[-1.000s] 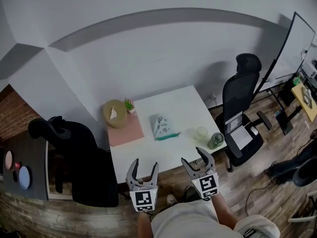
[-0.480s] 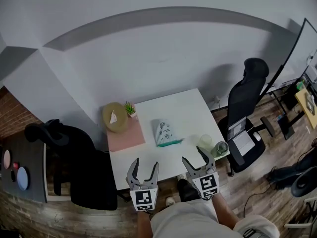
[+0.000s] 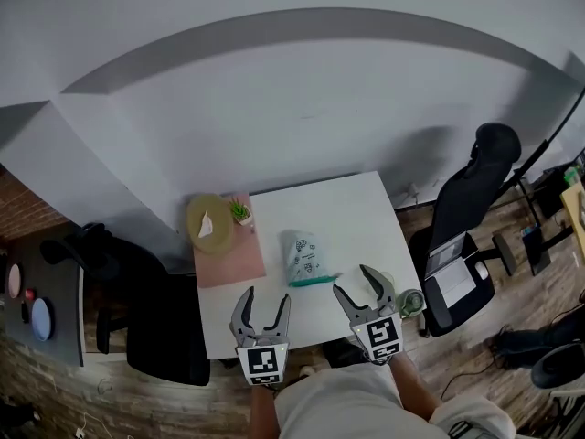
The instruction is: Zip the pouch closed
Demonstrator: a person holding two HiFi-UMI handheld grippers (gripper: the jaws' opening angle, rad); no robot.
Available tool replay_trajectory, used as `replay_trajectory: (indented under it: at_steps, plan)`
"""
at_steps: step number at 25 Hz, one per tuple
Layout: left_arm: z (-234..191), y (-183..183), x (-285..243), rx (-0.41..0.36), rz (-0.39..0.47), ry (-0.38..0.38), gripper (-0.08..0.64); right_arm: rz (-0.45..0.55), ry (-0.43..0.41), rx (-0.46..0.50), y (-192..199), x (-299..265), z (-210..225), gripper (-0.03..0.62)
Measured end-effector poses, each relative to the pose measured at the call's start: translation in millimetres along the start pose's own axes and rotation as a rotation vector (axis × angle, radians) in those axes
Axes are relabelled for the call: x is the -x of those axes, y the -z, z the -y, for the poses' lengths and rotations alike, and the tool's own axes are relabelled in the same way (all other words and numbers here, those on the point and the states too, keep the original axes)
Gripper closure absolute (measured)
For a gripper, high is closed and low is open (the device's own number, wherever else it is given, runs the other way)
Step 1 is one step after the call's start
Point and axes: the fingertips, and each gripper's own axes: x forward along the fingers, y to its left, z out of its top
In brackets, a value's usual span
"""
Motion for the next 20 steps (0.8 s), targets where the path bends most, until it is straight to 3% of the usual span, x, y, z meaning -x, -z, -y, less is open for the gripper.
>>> replay_trajectory:
  at_steps: [10,20]
  plan:
    - [-2,-12,-60,-0.031,-0.004,-0.086,0.267,0.005,-0.098,-0.007,1,-53,48,0.305]
    - [9,20,-97,-0.014,-0.091,-0.109,0.265,-0.109,-0.251,0.036,38,-87,61,0.349]
